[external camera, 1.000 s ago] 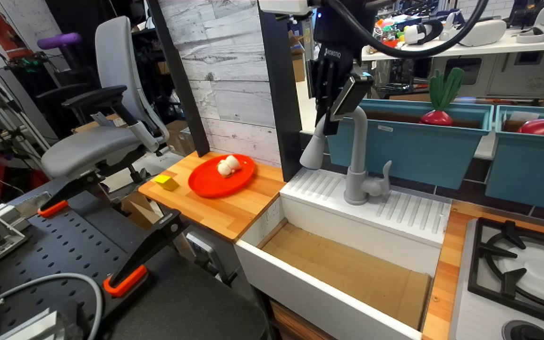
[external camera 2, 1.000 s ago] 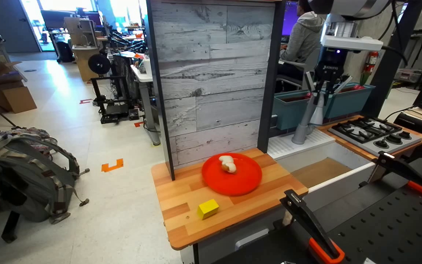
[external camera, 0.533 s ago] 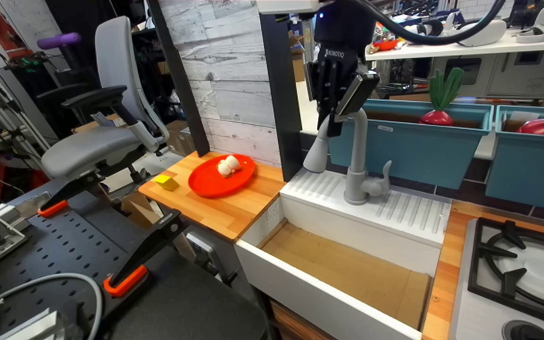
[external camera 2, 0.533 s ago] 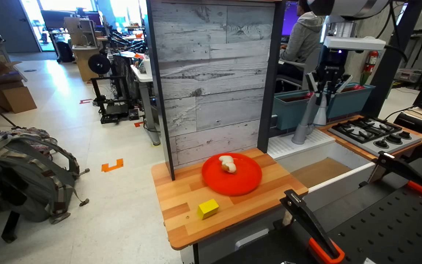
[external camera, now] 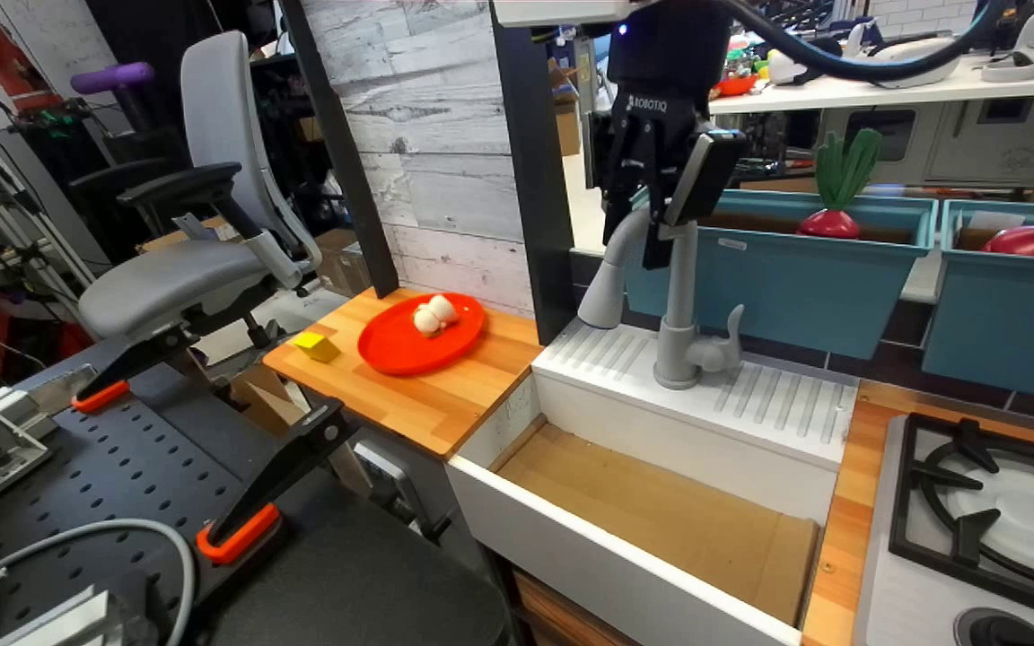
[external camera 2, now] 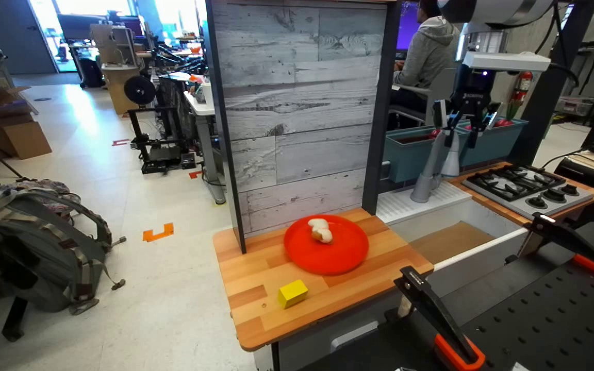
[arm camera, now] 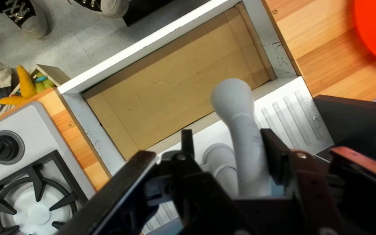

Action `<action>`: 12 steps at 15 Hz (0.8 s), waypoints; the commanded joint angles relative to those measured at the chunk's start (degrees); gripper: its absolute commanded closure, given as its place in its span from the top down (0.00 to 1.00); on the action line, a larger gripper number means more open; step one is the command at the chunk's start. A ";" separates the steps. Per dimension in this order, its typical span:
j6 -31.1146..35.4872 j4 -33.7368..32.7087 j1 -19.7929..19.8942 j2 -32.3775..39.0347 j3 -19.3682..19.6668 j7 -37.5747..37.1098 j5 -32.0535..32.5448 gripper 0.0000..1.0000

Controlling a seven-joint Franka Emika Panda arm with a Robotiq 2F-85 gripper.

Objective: Move the faucet to the center of the sink.

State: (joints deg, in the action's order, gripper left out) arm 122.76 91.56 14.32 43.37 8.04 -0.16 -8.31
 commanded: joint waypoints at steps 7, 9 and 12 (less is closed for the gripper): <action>-0.29 6.51 1.54 -8.69 3.34 5.59 5.73 1.00; 0.87 7.73 2.20 -10.40 3.30 6.45 5.84 1.00; 2.61 11.80 2.96 -15.02 1.86 7.35 3.21 1.00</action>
State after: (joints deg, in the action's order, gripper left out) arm 122.98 97.63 16.56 34.11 11.62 5.74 -3.81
